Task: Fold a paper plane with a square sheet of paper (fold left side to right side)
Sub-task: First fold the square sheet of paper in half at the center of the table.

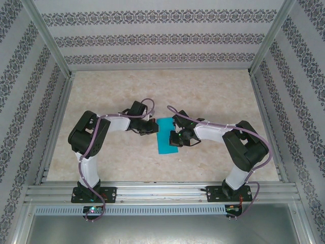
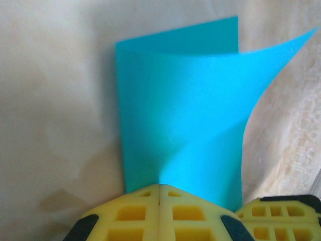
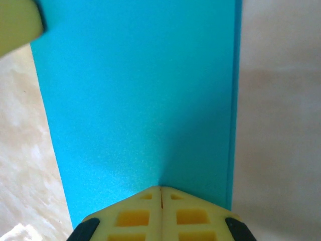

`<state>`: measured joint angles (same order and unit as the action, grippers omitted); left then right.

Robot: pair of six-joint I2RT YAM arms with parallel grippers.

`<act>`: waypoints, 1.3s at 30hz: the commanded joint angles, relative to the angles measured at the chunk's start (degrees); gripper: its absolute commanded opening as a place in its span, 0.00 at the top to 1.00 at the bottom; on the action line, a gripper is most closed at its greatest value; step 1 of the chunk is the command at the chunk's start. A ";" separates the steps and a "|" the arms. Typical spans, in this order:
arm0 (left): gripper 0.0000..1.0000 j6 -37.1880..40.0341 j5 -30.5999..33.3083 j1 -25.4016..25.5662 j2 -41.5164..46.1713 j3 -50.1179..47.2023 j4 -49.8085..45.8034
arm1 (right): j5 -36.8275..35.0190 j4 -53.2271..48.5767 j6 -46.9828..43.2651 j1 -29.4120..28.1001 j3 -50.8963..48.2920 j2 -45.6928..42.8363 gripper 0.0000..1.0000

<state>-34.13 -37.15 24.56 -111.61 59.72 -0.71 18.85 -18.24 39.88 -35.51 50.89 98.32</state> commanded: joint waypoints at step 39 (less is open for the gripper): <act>0.96 1.87 0.59 1.48 -3.75 4.87 7.08 | -3.40 -7.95 0.82 -0.26 -2.91 3.05 1.00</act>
<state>-33.36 -37.28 25.89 -114.04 63.07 5.63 18.50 -18.00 40.36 -35.51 50.83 98.26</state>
